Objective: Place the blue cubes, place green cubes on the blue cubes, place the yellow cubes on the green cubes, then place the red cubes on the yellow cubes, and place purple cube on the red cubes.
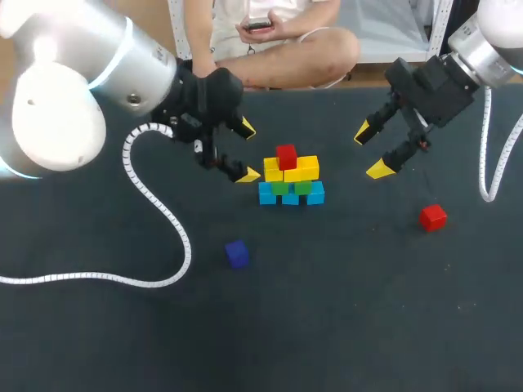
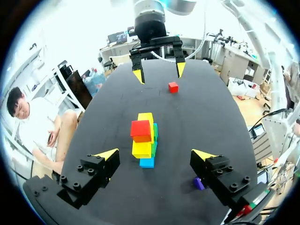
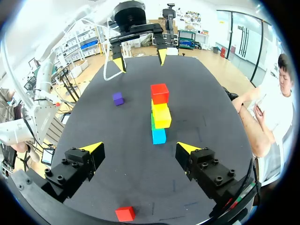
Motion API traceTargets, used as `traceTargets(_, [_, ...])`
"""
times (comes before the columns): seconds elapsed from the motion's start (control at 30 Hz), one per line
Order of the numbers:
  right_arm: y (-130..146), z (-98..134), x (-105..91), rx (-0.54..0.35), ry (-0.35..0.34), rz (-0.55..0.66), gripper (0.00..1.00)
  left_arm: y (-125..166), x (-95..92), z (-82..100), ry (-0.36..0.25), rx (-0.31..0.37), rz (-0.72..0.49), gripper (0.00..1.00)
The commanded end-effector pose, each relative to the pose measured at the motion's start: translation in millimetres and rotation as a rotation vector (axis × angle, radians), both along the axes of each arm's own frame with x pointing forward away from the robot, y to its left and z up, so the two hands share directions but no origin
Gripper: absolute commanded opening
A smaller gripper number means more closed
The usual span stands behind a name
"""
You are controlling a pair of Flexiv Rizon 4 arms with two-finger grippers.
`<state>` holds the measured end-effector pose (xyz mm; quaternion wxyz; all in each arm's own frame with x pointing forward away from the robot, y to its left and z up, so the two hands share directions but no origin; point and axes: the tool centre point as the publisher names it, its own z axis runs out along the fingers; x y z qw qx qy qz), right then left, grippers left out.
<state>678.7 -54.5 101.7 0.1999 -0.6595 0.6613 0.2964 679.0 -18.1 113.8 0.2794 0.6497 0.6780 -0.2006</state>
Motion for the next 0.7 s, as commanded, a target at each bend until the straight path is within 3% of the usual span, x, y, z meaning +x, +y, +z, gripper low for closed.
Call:
traceTargets(0.03, [0.0,-0.2,0.2,0.002,0.000,0.000,1.00,1.1,7.3,-3.3,0.012,-0.046,-0.018,1.00])
traceTargets(0.7, [0.0,-0.2,0.2,0.002,0.000,0.000,1.00,4.9,-2.8,0.9,0.035,-0.002,-0.011,1.00])
